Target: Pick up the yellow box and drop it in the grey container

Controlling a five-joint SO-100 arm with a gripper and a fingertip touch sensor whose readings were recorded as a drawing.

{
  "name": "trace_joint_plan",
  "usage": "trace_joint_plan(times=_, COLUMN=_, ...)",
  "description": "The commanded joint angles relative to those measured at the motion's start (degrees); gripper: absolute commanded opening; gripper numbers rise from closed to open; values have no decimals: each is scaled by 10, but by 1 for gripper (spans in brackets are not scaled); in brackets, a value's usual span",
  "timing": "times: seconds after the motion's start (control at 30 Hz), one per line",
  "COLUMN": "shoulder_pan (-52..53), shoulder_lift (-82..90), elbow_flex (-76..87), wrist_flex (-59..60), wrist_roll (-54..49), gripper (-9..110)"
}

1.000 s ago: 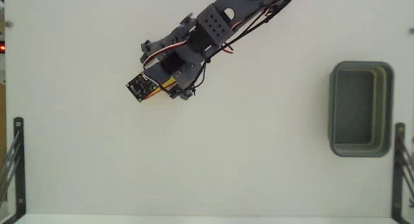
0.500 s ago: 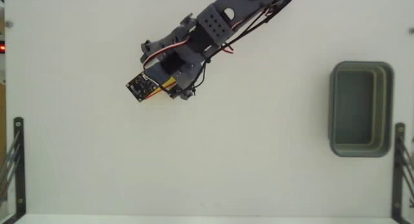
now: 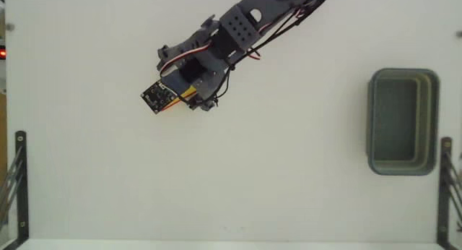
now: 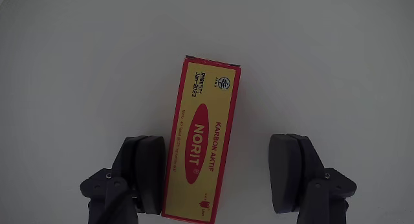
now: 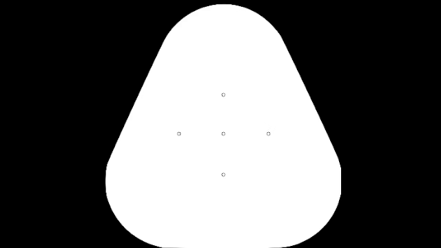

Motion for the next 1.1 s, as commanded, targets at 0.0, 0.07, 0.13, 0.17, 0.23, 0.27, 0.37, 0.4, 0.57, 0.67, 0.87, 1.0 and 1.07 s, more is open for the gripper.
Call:
trace_joint_plan(times=0.0, shoulder_pan=5, shoulder_lift=14, elbow_flex=1, wrist_flex=-9, wrist_roll=3, gripper=97)
trace_joint_plan(times=0.07, shoulder_pan=5, shoulder_lift=14, elbow_flex=1, wrist_flex=-9, wrist_roll=3, gripper=96)
trace_joint_plan(times=0.13, shoulder_pan=5, shoulder_lift=14, elbow_flex=1, wrist_flex=-9, wrist_roll=3, gripper=96)
trace_joint_plan(times=0.17, shoulder_pan=5, shoulder_lift=14, elbow_flex=1, wrist_flex=-9, wrist_roll=3, gripper=96)
trace_joint_plan(times=0.23, shoulder_pan=5, shoulder_lift=14, elbow_flex=1, wrist_flex=-9, wrist_roll=3, gripper=95)
trace_joint_plan(times=0.27, shoulder_pan=5, shoulder_lift=14, elbow_flex=1, wrist_flex=-9, wrist_roll=3, gripper=95)
trace_joint_plan(times=0.37, shoulder_pan=5, shoulder_lift=14, elbow_flex=1, wrist_flex=-9, wrist_roll=3, gripper=94)
trace_joint_plan(times=0.4, shoulder_pan=5, shoulder_lift=14, elbow_flex=1, wrist_flex=-9, wrist_roll=3, gripper=94)
trace_joint_plan(times=0.57, shoulder_pan=5, shoulder_lift=14, elbow_flex=1, wrist_flex=-9, wrist_roll=3, gripper=93)
trace_joint_plan(times=0.67, shoulder_pan=5, shoulder_lift=14, elbow_flex=1, wrist_flex=-9, wrist_roll=3, gripper=92)
trace_joint_plan(times=0.87, shoulder_pan=5, shoulder_lift=14, elbow_flex=1, wrist_flex=-9, wrist_roll=3, gripper=91)
trace_joint_plan(times=1.0, shoulder_pan=5, shoulder_lift=14, elbow_flex=1, wrist_flex=-9, wrist_roll=3, gripper=89)
trace_joint_plan(times=1.07, shoulder_pan=5, shoulder_lift=14, elbow_flex=1, wrist_flex=-9, wrist_roll=3, gripper=89)
